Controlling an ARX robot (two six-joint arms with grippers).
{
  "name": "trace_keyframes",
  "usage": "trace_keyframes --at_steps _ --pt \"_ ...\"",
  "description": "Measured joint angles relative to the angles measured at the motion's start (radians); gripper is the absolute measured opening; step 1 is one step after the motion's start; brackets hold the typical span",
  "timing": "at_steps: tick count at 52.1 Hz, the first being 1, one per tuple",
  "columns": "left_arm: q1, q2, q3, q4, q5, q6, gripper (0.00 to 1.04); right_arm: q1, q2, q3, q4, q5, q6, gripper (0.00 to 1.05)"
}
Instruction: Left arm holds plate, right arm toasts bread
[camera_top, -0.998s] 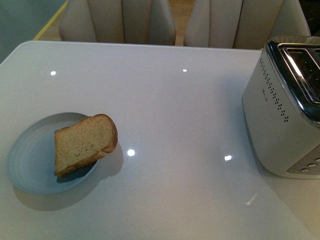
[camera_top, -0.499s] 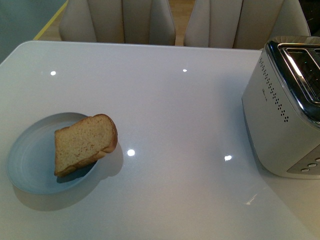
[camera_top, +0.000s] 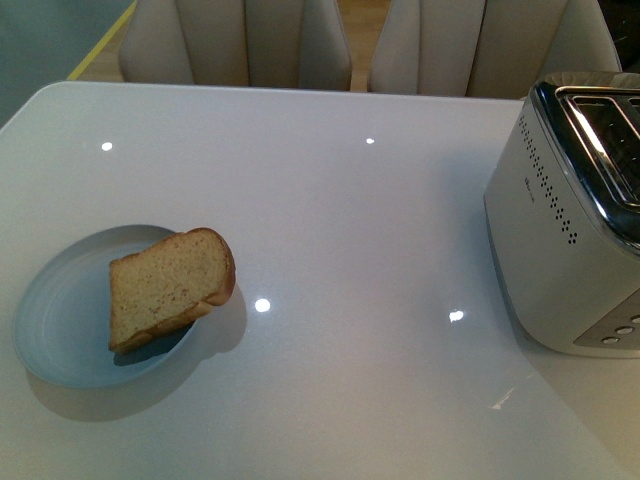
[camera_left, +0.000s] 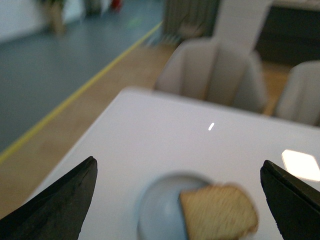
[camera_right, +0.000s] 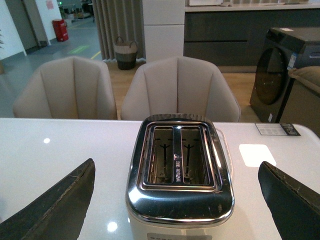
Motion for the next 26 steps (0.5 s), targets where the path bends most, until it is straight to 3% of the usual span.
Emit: trace_keyframes --at_steps 5,9,14,26 --pt "-0.035 0.156 0.077 -0.175 -0.159 -0.154 0.97 0.0 0.0 0.0 0.0 -0.002 0.0 0.96" --pt "-0.023 0.214 0.089 -0.173 -0.164 -0.209 0.97 0.0 0.0 0.0 0.0 -0.002 0.0 0.96" --pt "0.038 0.294 0.116 -0.067 -0.092 -0.213 0.97 0.0 0.0 0.0 0.0 -0.002 0.0 0.96" --pt "0.221 0.694 0.135 0.353 0.142 -0.135 0.97 0.0 0.0 0.0 0.0 -0.002 0.0 0.96"
